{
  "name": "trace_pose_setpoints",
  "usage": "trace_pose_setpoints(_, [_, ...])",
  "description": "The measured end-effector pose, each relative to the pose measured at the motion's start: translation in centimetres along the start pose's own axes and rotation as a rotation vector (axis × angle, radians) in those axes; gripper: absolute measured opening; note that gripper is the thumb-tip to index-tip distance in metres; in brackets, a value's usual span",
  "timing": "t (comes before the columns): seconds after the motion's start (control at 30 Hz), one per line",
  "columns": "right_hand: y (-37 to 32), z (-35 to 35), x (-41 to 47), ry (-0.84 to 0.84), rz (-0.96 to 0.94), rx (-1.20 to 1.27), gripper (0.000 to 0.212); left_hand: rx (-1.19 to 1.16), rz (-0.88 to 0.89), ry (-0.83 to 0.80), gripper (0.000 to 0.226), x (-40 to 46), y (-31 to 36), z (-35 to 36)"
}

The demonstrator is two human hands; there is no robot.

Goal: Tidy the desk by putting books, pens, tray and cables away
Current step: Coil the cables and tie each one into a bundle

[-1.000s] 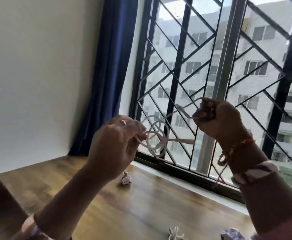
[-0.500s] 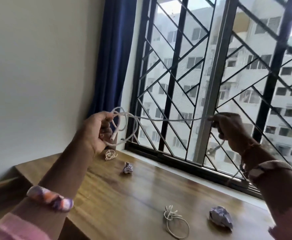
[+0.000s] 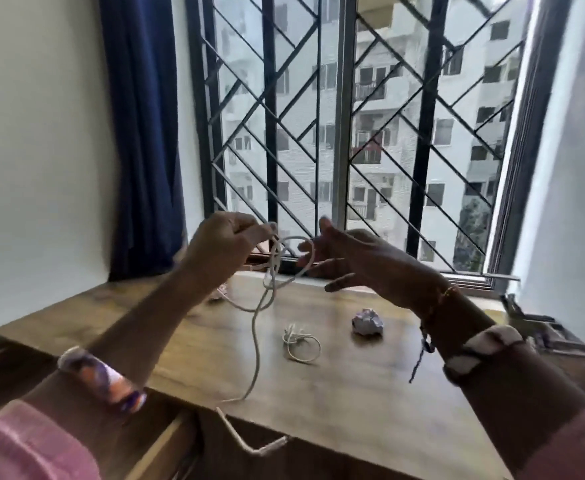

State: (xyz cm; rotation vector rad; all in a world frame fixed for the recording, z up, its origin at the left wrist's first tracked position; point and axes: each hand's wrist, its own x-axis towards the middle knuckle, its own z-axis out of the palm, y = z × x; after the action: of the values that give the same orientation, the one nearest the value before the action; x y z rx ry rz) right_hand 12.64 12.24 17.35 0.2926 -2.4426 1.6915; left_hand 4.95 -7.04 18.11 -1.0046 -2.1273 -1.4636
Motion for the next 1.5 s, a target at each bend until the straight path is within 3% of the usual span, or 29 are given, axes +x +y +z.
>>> trace_pose_setpoints(0.1, [-1.5,0.9,-1.3,0.147,-0.098,0.082,0.029,0.060,0.150,-0.099,0.039,-0.8,1.8,1.6])
trace_pose_setpoints(0.17, [-1.8,0.0,-2.5,0.285,-0.063,0.298,0.014,0.065,0.247,-0.105,0.043,-0.9,2.6,1.8])
trace_pose_setpoints(0.27, [-1.0,-2.3,-4.5,0.502,0.056,0.668,0.019,0.072,0.273,-0.115,0.050,-0.6,2.7,0.6])
trace_pose_setpoints(0.37, [0.0,-4.3,-5.8,0.637,0.073,0.837,0.023,-0.387,0.074,-0.138,0.060,-0.1,2.4,0.3])
trace_pose_setpoints(0.43, [0.5,-5.4,-6.5,0.739,0.064,0.969,0.027,-0.523,0.024,-0.193,0.058,0.1,2.5,1.0])
trace_pose_setpoints(0.5, [0.4,-6.6,-7.0,0.801,0.019,1.076,0.031,-0.397,0.079,-0.360,0.050,-0.1,2.4,2.0])
trace_pose_setpoints(0.57, [-0.2,-7.4,-7.4,0.822,-0.018,1.066,0.033,-0.086,0.186,-0.546,0.035,-0.2,2.3,2.9])
trace_pose_setpoints(0.67, [-1.8,-7.9,-7.5,0.793,-0.077,0.950,0.032,0.312,0.319,-0.647,0.030,1.2,1.7,4.4])
trace_pose_setpoints(0.77, [-3.6,-8.2,-7.2,0.704,-0.135,0.806,0.026,0.397,0.411,-0.529,0.021,2.6,2.3,6.5])
trace_pose_setpoints(0.87, [-4.7,-8.6,-6.5,0.636,-0.196,0.621,0.018,-0.013,0.353,-0.320,0.044,3.2,4.8,8.9])
trace_pose_setpoints(0.97, [-4.8,-9.3,-4.9,0.580,-0.240,0.477,0.015,-0.180,0.315,-0.410,0.054,4.0,7.0,11.9])
trace_pose_setpoints(1.03, [-4.5,-10.1,-3.7,0.590,-0.253,0.384,0.015,-0.163,0.352,-0.447,0.040,4.9,7.2,13.9])
trace_pose_setpoints(1.1, [-4.1,-11.6,-2.4,0.659,-0.260,0.302,0.015,-0.211,0.322,-0.388,0.019,6.7,6.2,15.5])
trace_pose_setpoints(1.13, [-3.9,-12.8,-1.7,0.709,-0.265,0.284,0.015,-0.226,0.297,-0.323,0.021,7.9,5.1,16.2])
trace_pose_setpoints(1.23, [-3.4,-16.8,0.5,0.853,-0.259,0.332,0.016,-0.125,0.328,-0.186,0.028,11.2,1.8,17.3])
trace_pose_setpoints(1.33, [-2.7,-20.9,3.3,0.941,-0.241,0.479,0.021,-0.073,0.377,-0.274,0.019,13.1,-1.5,17.5])
trace_pose_setpoints(1.4, [-2.1,-23.6,4.7,0.973,-0.249,0.610,0.027,-0.025,0.390,-0.238,0.030,14.1,-3.7,17.3])
trace_pose_setpoints(1.5, [-0.6,-27.0,6.1,0.999,-0.222,0.613,0.034,-0.041,0.290,-0.137,0.052,15.8,-6.8,16.8])
